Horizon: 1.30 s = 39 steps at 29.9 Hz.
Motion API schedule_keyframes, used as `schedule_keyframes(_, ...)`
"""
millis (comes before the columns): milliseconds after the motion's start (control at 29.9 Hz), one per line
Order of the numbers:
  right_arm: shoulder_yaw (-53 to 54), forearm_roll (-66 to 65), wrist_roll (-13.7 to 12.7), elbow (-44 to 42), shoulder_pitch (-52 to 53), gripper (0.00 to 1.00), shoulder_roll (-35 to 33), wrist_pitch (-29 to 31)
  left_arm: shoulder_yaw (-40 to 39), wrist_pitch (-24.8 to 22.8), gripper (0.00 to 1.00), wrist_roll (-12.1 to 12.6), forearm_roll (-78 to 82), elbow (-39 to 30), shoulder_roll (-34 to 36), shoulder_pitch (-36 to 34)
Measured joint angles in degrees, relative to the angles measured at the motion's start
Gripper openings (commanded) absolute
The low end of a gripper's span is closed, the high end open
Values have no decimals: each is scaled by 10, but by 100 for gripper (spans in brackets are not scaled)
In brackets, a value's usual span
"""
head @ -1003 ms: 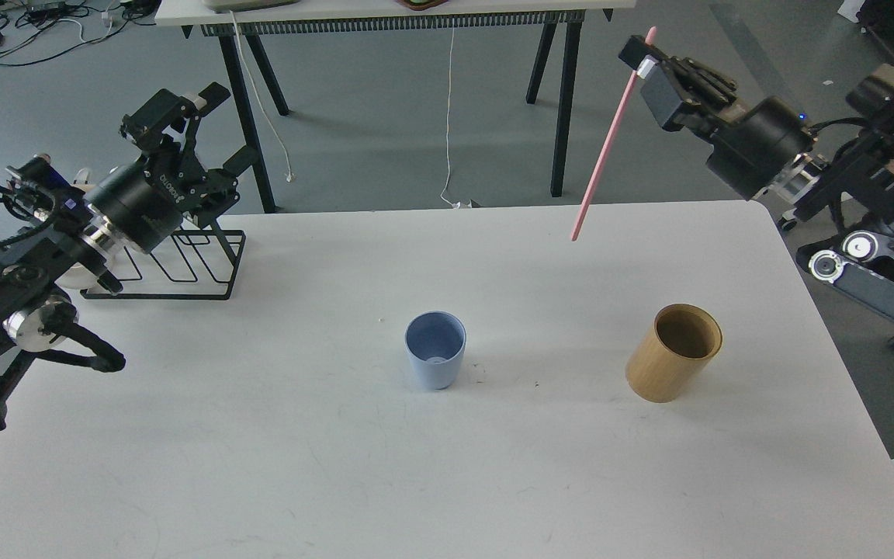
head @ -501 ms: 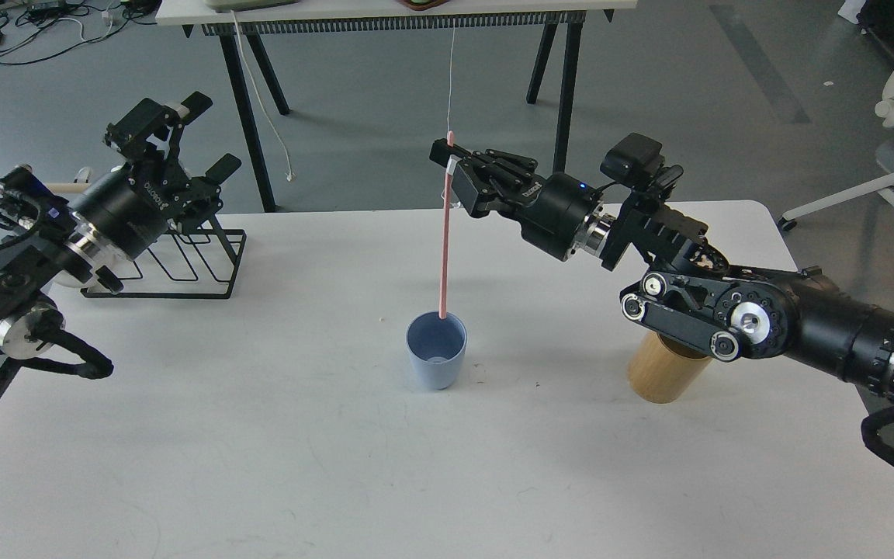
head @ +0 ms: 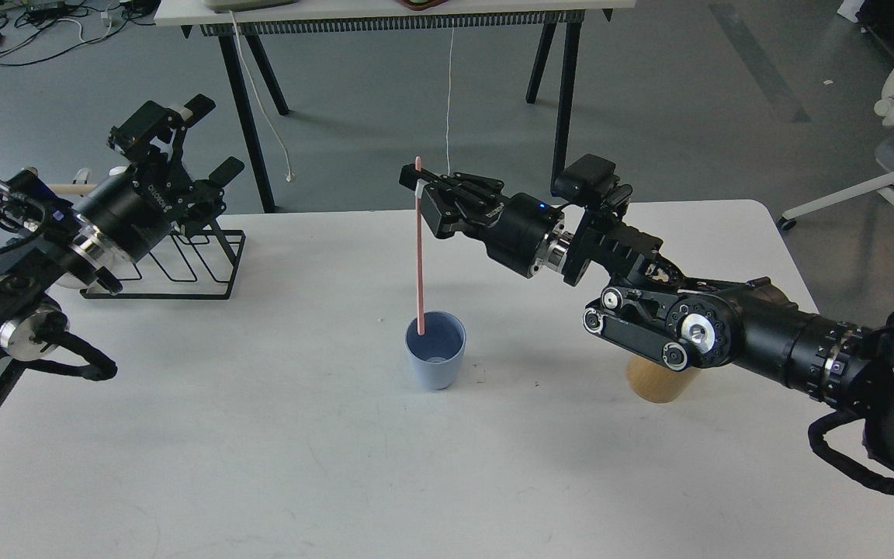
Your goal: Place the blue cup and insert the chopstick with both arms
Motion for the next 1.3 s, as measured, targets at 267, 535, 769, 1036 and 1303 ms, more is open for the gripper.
schedule_keyframes(267, -36, 0, 0, -55, -1, 0, 42, -20, 0, 0, 98, 0, -1, 3, -1, 1)
schedule_keyframes(535, -42, 1, 0, -68, -10, 35, 55, -25, 0, 0, 99, 0, -1, 6, -2, 2)
schedule_keyframes(769, -40, 4, 0, -55, -17, 80, 55, -26, 0, 0, 99, 0, -1, 9, -2, 3)
schedule_keyframes(1036, -14, 9, 0, -5, -19, 97, 21, -27, 0, 0, 99, 0, -1, 9, -2, 3)
schedule_keyframes(1303, 103, 31, 0, 12, -24, 97, -47, -26, -1, 0, 99, 0, -1, 7, -6, 2)
